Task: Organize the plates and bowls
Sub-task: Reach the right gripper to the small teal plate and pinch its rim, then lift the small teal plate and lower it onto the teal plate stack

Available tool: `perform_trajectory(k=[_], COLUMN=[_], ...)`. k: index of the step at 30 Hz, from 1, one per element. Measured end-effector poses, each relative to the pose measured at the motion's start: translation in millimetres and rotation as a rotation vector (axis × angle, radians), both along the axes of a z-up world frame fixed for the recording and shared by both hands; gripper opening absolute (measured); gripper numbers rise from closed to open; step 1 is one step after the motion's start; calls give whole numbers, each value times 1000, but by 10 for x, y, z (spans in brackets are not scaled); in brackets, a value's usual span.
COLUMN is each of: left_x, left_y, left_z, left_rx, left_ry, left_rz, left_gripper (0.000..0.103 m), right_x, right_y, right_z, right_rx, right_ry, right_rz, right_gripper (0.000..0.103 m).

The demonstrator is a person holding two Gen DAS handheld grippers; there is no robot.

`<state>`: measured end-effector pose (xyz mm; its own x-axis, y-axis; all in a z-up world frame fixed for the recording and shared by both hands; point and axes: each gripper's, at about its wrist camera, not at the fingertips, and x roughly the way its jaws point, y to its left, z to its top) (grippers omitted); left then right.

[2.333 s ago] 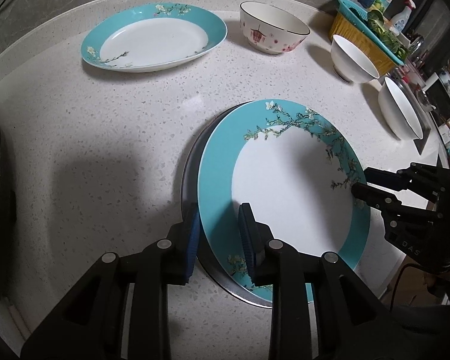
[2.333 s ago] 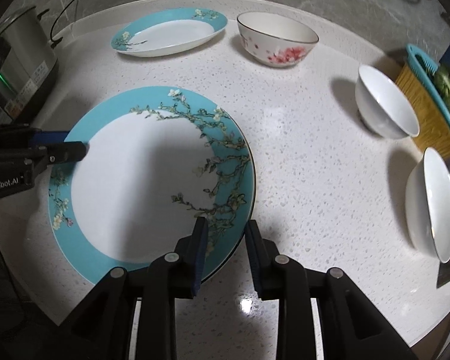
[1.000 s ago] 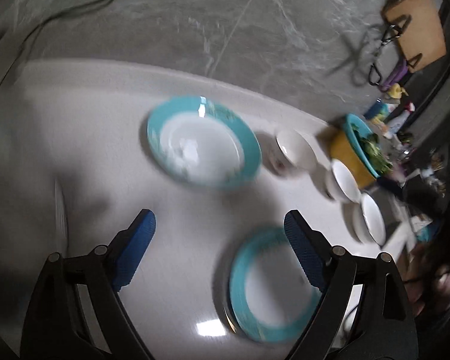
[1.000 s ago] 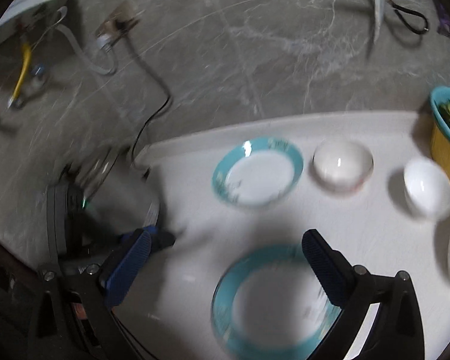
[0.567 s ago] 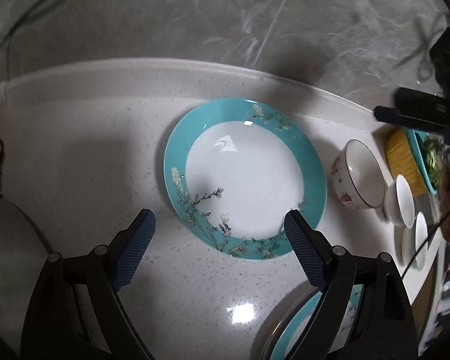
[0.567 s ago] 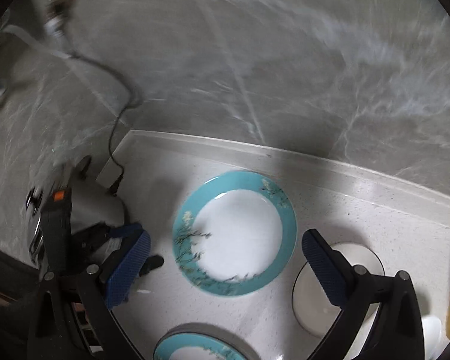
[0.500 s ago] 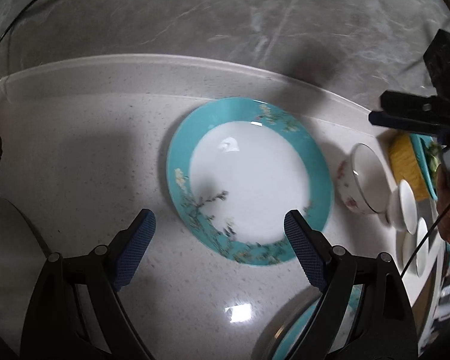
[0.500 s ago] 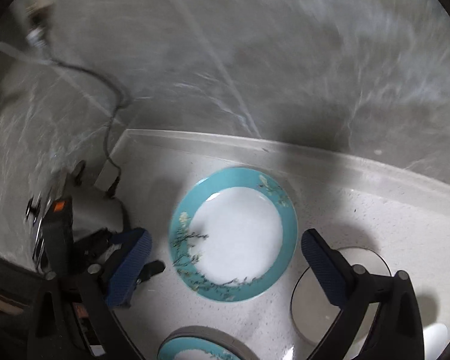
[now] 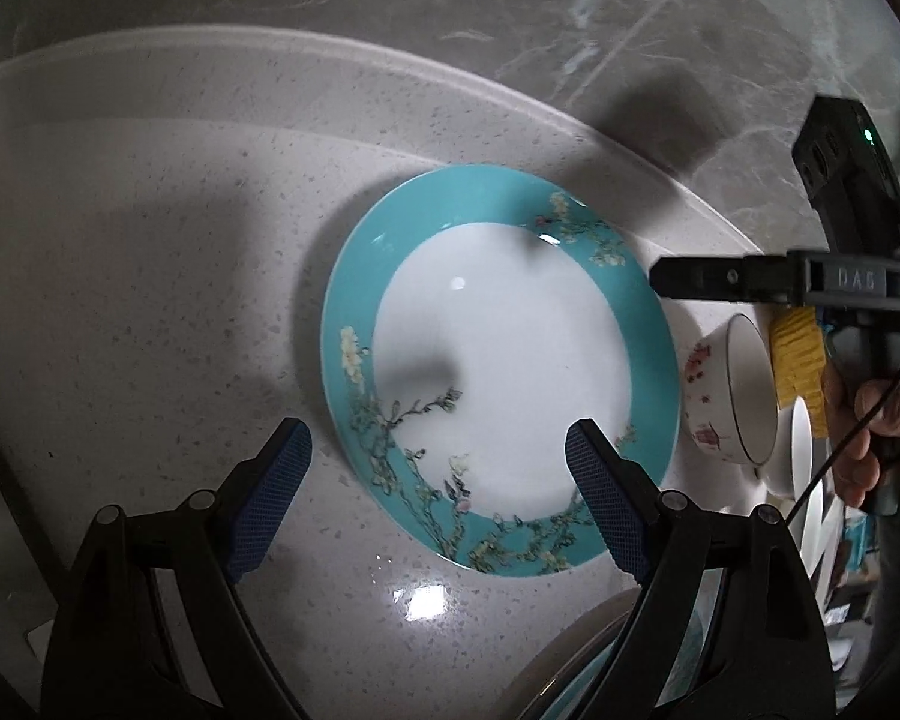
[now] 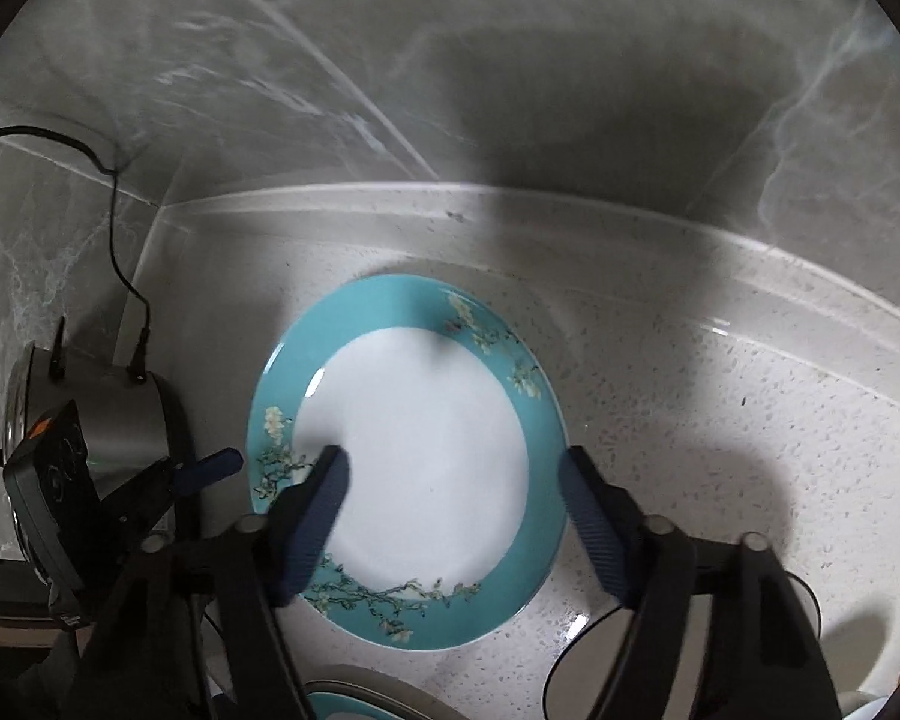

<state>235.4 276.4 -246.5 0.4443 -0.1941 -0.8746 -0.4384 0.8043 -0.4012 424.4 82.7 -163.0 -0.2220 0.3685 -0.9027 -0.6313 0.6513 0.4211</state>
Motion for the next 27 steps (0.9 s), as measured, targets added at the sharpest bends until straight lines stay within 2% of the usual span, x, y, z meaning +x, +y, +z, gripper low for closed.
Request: perform_trajectory(k=[1,3,8,13,14,15,16,19,22,27], left_x=[7,13,17,-11,-19,-32,-45,-69,-60,-7], left_y=[15,69,139,208,228,242,248,261,296,339], left_z=[-20,-75,-221,-257,-268,-276,-279,-313,-319,-309], left_rx=[2,-2,-26,-49,-64,-71,-78,-98,-108,-94], left_ry=[13,32,70,66,59,56,54,47,48,54], left_rz=[10,25,49,71,74,76,76,74,78,85], left_gripper=[85,73,56,49,41,26,23,19,19,19], right_x=[9,29,64,44,42,48,49,44,22,-40], right_y=[6,12,17,23,31,28,23,35,97,168], right_z=[-24,-58,-184,-255,-261,-276,-296,-351,-421,-432], right_rx=[-15,-32,-85,-105,-109,-115,-122,-152,-184,-207], right_ry=[-3,-7,5,18,17,20,24,26,38,13], right_rz=[2,-1,-21,-7,-3,-3,-6,1,2,11], right_gripper=[69,67,62,53,51,49,45,34,32,21])
